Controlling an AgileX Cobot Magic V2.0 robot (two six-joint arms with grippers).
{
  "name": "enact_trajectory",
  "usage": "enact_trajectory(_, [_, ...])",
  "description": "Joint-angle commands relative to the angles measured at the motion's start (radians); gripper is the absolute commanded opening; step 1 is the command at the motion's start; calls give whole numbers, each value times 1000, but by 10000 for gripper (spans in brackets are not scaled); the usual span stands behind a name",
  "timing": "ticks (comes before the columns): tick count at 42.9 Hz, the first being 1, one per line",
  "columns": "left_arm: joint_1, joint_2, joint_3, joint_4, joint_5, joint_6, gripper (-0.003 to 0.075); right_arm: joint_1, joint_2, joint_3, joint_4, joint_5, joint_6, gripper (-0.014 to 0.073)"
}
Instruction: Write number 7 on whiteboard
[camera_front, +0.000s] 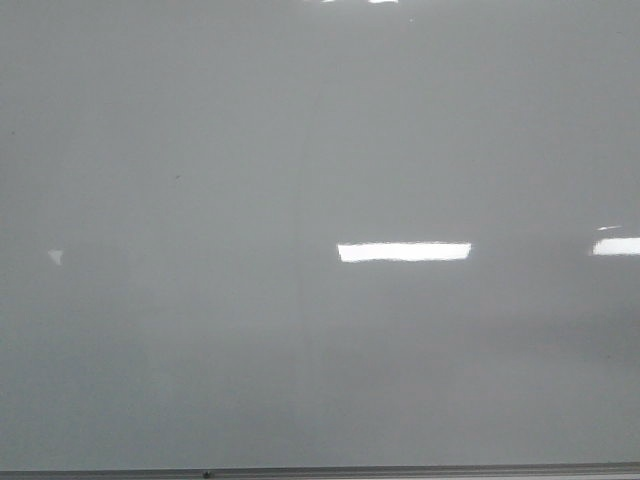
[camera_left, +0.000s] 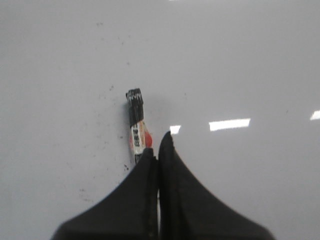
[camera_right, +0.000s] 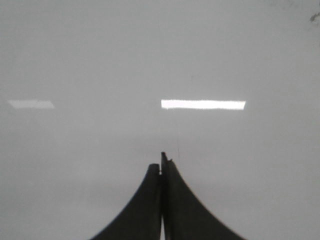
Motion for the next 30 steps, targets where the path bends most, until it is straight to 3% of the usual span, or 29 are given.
enact_trajectory(1, [0,-14,-2,-8,-211,-9,-20,-1,-6,-42,8,-127,-3,-69])
enact_trajectory(6, [0,-14,-72,-7,-234,-9,-20,-1,-4,-132,9,-70,-3,-67])
enact_trajectory(14, [0,62,-268,8,22,-9,-20,-1,98,-320,9,92,-3,-67])
enact_trajectory(20, [0,205,-374,11,172,-9,-20,-1,240,-415,9,129,-3,-67])
enact_trajectory(30, [0,411,-425,11,190,-9,-20,-1,406,-468,9,112,-3,-67])
